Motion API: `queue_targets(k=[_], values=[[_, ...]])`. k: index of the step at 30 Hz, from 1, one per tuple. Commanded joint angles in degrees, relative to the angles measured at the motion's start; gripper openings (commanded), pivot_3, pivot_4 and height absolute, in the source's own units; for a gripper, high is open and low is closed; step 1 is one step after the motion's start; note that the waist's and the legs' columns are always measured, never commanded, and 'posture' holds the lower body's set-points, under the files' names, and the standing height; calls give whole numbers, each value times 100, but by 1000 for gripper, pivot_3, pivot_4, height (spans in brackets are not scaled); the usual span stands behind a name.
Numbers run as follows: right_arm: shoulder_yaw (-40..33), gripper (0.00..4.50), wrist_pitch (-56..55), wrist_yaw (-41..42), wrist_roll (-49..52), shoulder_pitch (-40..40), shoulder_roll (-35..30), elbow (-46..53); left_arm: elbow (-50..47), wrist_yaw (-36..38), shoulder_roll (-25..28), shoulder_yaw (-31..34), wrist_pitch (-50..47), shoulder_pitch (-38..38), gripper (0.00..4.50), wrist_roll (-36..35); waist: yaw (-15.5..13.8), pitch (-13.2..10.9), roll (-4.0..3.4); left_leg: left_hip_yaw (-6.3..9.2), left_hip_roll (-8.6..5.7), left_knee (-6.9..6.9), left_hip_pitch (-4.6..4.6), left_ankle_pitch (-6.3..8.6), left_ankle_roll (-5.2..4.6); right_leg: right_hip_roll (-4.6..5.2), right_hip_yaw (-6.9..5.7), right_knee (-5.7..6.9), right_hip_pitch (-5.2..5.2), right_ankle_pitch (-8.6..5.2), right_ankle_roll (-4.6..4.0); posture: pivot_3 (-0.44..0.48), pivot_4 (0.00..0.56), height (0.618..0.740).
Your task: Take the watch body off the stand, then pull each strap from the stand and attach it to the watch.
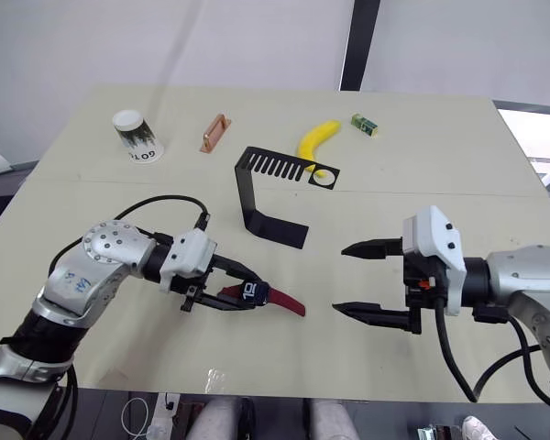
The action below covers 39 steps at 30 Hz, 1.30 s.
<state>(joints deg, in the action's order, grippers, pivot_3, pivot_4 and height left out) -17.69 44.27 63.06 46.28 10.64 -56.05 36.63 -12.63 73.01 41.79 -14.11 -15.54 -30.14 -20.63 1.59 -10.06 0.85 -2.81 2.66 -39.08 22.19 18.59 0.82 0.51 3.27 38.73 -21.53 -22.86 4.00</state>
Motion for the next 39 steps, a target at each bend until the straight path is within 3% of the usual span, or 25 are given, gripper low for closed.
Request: queue_targets(k=[1, 12, 18, 23, 32, 37, 39], values=[[27, 4436, -200, 51, 31, -39, -98, 213, -198, 33, 27, 183, 316, 92, 1595, 26, 0, 0, 0, 0, 0, 0, 0, 0, 0, 0, 0, 1, 0, 0, 0, 0, 150, 740], [145, 4436, -225, -46, 138, -75, -102, 271, -399, 33, 72, 135, 737, 318, 1595, 269, 3, 0, 0, 0, 2, 0, -1, 1, -1, -1, 0, 3, -1, 0, 0, 0, 150, 740], [101, 4436, -194, -65, 149, -207, -130, 313, -625, -348, 55, 124, -900, 394, 1595, -161, 2, 0, 0, 0, 2, 0, -1, 1, -2, -1, 0, 5, -1, 0, 0, 0, 150, 740], [146, 4436, -250, -146, 69, -572, -81, 466, -885, -804, 38, -340, -1017, 654, 1595, 583, 1, 0, 0, 0, 1, 0, 0, 2, -3, -1, 0, 13, 0, 0, 0, 0, 150, 740], [345, 4436, -596, -114, -318, -950, -103, 390, -766, -1159, -182, -940, -1214, 734, 1595, 1178, 0, 0, 0, 0, 0, 0, -2, 3, -4, -1, 1, 3, 3, 0, 0, 0, 150, 740], [365, 4436, -705, -51, -431, -997, -160, 337, -719, -1321, -338, -933, -1277, 820, 1595, 1252, -1, 0, 0, 0, 1, 0, -2, 2, -4, -2, 1, 3, 3, 0, 0, 0, 150, 740], [347, 4500, -768, 6, -495, -1044, -192, 293, -701, -1328, -361, -866, -1357, 844, 2629, 1181, -2, 0, 0, 0, 0, 0, -3, 2, -4, -1, 1, 4, 3, 0, 0, 0, 150, 740]])
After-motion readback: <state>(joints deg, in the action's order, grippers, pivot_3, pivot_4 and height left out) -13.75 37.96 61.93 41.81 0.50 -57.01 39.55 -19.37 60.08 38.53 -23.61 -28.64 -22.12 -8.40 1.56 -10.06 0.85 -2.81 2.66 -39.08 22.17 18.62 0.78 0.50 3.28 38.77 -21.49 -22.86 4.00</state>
